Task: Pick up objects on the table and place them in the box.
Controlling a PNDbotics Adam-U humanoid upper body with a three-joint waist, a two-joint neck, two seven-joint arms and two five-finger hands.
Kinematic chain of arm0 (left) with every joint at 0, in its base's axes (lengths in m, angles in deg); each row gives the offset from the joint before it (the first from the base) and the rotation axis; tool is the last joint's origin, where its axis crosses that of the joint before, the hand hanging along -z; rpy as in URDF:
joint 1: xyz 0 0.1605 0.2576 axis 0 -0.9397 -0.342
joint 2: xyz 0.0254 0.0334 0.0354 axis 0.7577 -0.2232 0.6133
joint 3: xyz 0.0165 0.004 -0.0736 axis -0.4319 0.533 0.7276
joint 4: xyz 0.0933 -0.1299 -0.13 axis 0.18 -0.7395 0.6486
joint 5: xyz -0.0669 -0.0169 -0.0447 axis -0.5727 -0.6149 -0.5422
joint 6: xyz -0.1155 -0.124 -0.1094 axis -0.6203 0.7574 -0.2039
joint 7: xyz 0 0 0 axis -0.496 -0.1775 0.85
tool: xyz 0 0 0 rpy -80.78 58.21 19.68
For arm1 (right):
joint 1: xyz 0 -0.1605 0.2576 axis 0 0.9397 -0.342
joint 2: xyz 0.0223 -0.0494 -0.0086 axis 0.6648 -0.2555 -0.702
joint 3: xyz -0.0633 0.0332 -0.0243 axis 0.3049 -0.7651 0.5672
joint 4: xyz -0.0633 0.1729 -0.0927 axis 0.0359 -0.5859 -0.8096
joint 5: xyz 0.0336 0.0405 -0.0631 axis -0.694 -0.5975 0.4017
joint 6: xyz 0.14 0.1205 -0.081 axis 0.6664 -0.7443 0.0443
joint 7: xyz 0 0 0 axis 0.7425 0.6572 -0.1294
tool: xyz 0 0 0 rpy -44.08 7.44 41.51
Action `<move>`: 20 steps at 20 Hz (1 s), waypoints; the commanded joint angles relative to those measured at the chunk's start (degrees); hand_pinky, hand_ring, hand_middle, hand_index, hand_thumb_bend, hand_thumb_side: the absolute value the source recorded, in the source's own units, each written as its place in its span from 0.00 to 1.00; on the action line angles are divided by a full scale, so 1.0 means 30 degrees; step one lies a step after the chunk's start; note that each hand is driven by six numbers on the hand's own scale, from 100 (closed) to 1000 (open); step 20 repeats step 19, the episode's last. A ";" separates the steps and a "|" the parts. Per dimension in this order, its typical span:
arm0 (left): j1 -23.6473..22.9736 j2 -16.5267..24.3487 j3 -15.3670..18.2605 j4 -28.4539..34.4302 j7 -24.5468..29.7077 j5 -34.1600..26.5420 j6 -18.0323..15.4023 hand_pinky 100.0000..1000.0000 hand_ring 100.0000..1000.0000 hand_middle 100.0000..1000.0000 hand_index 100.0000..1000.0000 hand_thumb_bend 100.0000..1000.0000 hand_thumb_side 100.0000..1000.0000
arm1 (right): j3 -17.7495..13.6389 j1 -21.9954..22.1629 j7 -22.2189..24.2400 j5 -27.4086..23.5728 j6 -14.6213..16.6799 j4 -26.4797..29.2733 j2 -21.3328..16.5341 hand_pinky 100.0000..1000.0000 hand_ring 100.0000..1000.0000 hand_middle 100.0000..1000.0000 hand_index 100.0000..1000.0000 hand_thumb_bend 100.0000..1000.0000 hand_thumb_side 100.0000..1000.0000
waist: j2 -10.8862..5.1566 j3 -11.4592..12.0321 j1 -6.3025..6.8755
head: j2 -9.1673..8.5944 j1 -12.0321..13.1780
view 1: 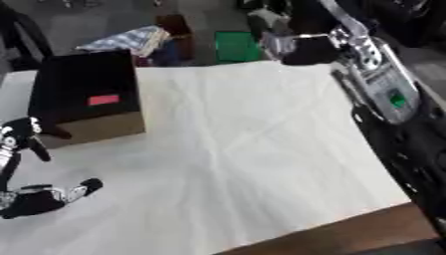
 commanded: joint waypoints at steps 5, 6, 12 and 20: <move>-0.0169 0.0384 0.0553 0.0158 -0.0433 0.0154 0.0178 0.35 0.67 0.53 0.61 0.78 0.00 | -0.2073 0.3445 -0.1214 -0.0575 -0.0565 0.1906 -0.0551 0.75 0.98 0.85 0.89 0.00 0.08 | -0.0244 -0.0388 0.0165 | 0.0372 0.0970; -0.0226 0.0387 0.0618 0.0147 -0.0489 0.0178 0.0210 0.35 0.67 0.53 0.61 0.78 0.00 | -0.2263 0.3896 -0.1373 -0.0511 -0.0603 0.1901 -0.0446 0.75 0.98 0.85 0.89 0.00 0.10 | -0.0238 -0.0417 0.0169 | 0.0428 0.1093; -0.0298 0.0369 0.0705 0.0137 -0.0599 0.0243 0.0255 0.35 0.67 0.53 0.61 0.78 0.00 | -0.2526 0.4567 -0.1691 -0.0312 -0.0668 0.1999 -0.0259 0.75 0.98 0.85 0.89 0.00 0.10 | -0.0218 -0.0426 0.0181 | 0.0498 0.1263; -0.0557 0.0301 0.1024 0.0071 -0.0865 0.0336 0.0397 0.35 0.69 0.55 0.63 0.78 0.00 | -0.3357 0.6826 -0.2366 0.0197 -0.1050 0.1624 0.1383 0.75 0.99 0.85 0.90 0.00 0.29 | 0.0084 -0.0868 0.0463 | 0.1154 0.1642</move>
